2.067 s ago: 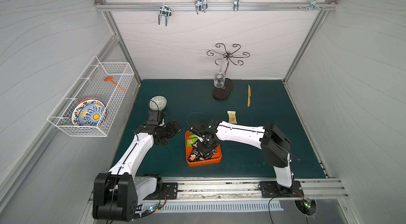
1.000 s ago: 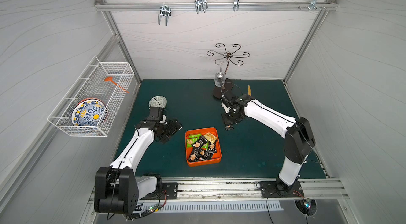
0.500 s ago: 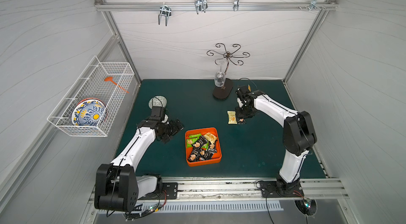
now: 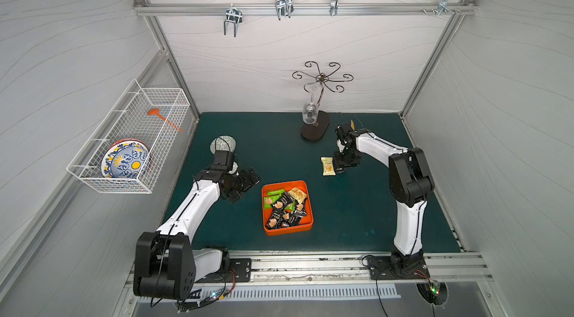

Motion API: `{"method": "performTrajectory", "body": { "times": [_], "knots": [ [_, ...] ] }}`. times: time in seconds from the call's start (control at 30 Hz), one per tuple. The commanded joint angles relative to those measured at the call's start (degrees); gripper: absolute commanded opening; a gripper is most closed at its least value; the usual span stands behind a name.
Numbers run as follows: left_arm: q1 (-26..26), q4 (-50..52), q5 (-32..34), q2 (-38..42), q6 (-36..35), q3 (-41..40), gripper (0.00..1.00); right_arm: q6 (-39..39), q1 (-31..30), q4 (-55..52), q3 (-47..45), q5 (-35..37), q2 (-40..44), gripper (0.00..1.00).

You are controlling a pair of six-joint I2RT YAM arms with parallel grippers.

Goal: Take the cookies out of the storage box
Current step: Place the cookie at the center of the board.

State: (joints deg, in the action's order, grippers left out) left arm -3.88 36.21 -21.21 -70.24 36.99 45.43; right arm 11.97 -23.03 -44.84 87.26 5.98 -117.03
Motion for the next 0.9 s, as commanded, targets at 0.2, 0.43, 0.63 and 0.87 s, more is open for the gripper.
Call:
{"method": "performTrajectory", "body": {
  "times": [0.2, 0.43, 0.63, 0.87],
  "knots": [
    [-0.2, 0.0, 1.3, -0.2, -0.9, 1.5, 0.98, -0.7, 0.4, -0.1, 1.5, -1.1, -0.3, 0.4],
    [-0.3, -0.5, 1.5, -0.8, -0.8, 2.4, 0.98, 1.1, -0.8, -2.1, -0.3, -2.9, 7.6, 0.42],
    [-0.2, -1.6, 1.3, -1.5, -0.1, 2.9, 0.98, 3.2, -8.0, -4.0, -4.2, -3.6, 15.7, 0.45],
    [0.0, -2.0, 2.3, -1.1, 0.4, 2.6, 0.98, 12.0, -20.8, -3.6, -8.1, -8.1, 21.6, 0.54]
  ]
}}
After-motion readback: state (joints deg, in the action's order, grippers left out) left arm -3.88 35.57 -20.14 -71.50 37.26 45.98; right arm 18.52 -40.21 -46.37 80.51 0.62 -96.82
